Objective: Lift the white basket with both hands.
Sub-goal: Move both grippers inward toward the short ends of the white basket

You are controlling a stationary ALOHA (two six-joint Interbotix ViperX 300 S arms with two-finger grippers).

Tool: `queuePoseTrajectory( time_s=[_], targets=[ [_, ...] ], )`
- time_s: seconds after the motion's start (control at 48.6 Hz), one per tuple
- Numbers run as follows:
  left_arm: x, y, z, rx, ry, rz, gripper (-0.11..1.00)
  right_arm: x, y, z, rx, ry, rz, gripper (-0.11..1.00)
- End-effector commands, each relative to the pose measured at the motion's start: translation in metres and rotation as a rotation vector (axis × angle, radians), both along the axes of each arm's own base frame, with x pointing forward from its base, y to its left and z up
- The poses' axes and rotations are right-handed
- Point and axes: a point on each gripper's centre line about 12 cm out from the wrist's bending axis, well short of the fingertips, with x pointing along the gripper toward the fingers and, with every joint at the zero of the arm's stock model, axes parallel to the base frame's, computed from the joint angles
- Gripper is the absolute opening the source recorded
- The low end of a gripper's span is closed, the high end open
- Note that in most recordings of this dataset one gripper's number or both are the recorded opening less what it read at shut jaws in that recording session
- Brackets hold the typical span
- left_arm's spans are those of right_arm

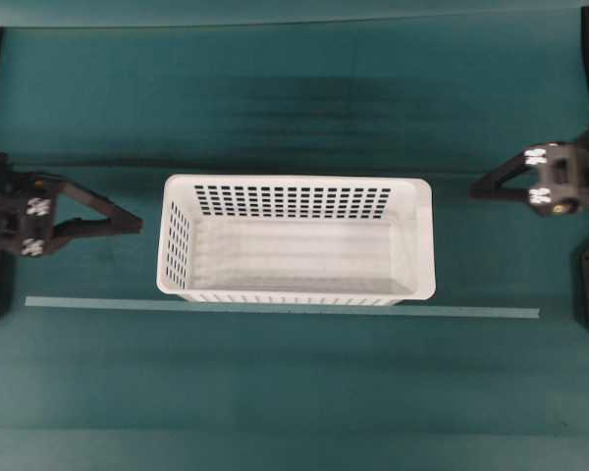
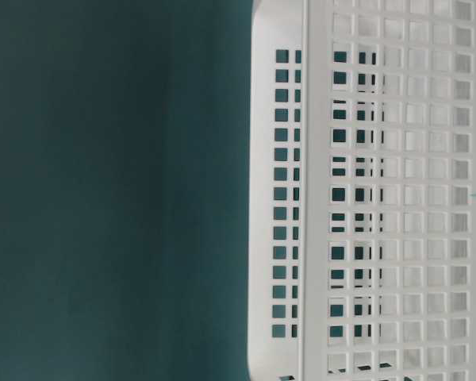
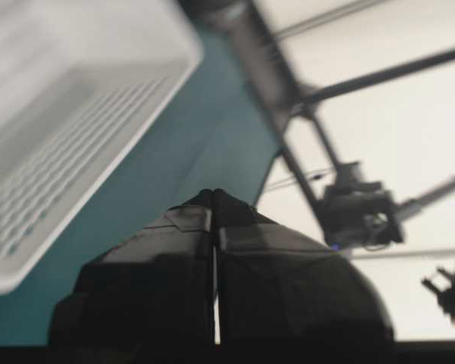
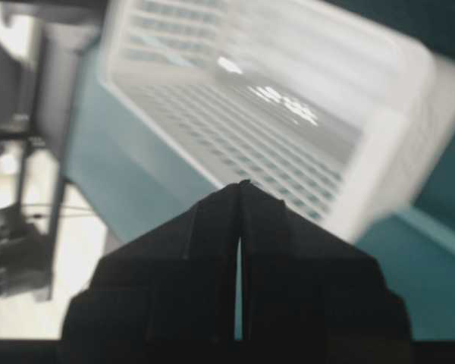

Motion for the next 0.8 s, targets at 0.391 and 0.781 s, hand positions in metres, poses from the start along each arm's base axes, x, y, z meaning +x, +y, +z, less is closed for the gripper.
queuePoseTrajectory(
  time_s=[0.391,0.781],
  targets=[
    [0.021,0.014,-0.044,-0.229,0.524,0.219,-0.05,0.047,0.0,-0.034,0.093,0.471,0.044,0.02],
    [0.025,0.015,-0.048,-0.223,0.558,0.223,-0.05,0.052,-0.001,-0.038,0.082,0.6,0.101,0.02]
  ],
)
